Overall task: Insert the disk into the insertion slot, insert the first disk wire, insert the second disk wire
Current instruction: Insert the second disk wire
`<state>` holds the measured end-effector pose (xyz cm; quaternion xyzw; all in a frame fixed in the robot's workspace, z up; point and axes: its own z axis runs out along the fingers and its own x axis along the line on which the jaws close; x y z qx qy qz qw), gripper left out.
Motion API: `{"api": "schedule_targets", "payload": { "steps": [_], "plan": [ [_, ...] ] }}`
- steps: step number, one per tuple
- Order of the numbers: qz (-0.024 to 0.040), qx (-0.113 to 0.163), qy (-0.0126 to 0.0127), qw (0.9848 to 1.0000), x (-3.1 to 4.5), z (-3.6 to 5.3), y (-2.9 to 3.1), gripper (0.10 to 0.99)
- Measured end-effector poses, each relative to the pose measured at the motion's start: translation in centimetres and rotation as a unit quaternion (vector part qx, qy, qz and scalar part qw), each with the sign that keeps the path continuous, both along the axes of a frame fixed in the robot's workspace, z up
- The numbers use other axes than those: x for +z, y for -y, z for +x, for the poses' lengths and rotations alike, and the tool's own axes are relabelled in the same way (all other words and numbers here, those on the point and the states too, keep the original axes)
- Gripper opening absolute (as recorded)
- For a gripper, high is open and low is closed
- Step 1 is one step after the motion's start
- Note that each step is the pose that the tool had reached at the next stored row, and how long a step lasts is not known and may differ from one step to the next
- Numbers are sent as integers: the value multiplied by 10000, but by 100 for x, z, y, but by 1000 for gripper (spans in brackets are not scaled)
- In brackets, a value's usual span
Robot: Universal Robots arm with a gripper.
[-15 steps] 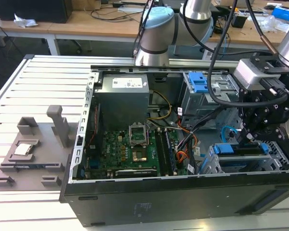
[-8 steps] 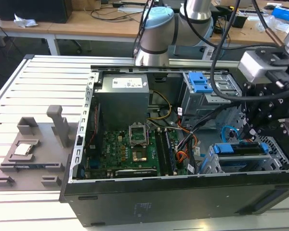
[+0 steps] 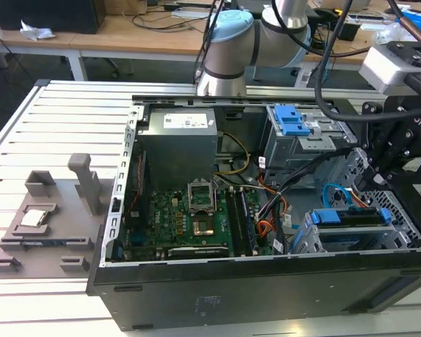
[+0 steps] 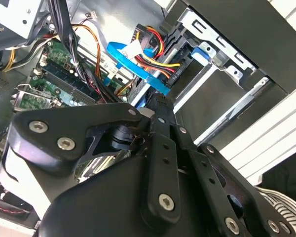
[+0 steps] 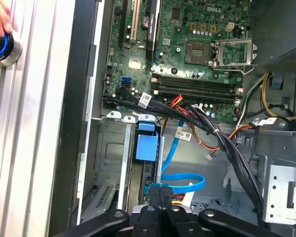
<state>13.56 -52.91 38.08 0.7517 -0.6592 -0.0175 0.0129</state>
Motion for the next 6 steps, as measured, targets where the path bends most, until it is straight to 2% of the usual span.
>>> {"api": "schedule_targets", "payload": {
  "steps": [6],
  "plan": [
    [-1,0,0,10000,5,0,0,106]
  ]
}}
